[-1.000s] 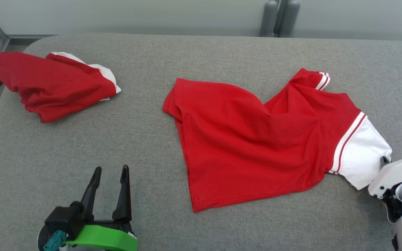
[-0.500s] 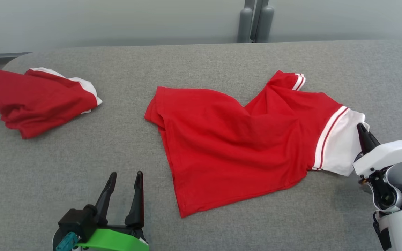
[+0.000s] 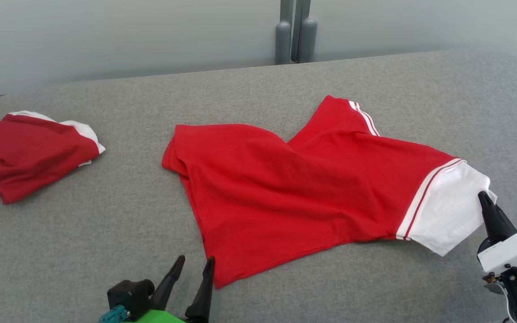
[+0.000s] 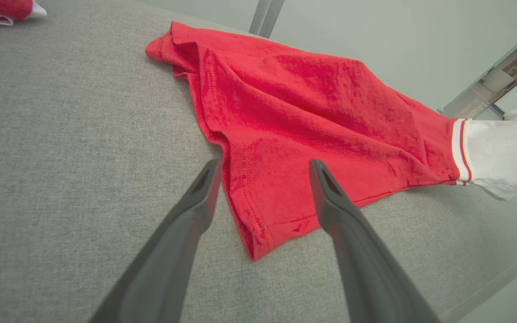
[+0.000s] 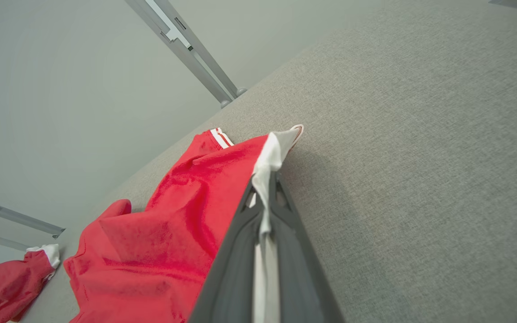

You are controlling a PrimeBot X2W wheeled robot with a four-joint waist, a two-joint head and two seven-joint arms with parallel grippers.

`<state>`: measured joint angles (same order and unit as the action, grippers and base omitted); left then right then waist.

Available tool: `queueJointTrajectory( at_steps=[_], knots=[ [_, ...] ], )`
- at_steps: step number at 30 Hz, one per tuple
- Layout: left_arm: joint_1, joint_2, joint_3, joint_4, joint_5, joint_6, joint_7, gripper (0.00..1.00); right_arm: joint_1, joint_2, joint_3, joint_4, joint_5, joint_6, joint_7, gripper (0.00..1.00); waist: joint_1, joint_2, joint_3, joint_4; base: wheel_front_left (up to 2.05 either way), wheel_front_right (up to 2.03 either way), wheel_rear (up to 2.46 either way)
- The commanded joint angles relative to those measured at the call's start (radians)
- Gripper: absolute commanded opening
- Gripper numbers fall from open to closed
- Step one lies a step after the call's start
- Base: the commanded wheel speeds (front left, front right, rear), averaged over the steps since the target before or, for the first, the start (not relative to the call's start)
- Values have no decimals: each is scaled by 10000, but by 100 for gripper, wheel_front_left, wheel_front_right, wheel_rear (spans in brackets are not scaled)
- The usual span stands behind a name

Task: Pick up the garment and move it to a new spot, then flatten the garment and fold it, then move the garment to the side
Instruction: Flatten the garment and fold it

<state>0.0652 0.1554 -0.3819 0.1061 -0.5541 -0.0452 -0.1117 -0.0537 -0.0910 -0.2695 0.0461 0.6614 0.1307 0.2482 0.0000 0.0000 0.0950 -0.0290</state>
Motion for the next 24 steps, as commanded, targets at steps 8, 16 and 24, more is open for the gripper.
queueJointTrajectory(
  at_steps=[8, 16, 24],
  knots=[
    [623, -68, -282, 59, -894, 216, 1800, 100, 288, 260, 57, -229, -318, -1, 162, 0, 0, 0, -104, -203, 0, 0, 0],
    [286, -559, -186, 620, -1736, 642, 2563, 100, 213, 343, 173, -108, -352, -1, 96, 0, 0, 0, -168, -236, 0, 0, 0],
    [-487, -858, -49, 1650, -2416, 693, 2660, 100, 62, 367, 338, -28, -401, -1, 67, 0, 0, 0, -104, -384, 0, 0, 0]
  ],
)
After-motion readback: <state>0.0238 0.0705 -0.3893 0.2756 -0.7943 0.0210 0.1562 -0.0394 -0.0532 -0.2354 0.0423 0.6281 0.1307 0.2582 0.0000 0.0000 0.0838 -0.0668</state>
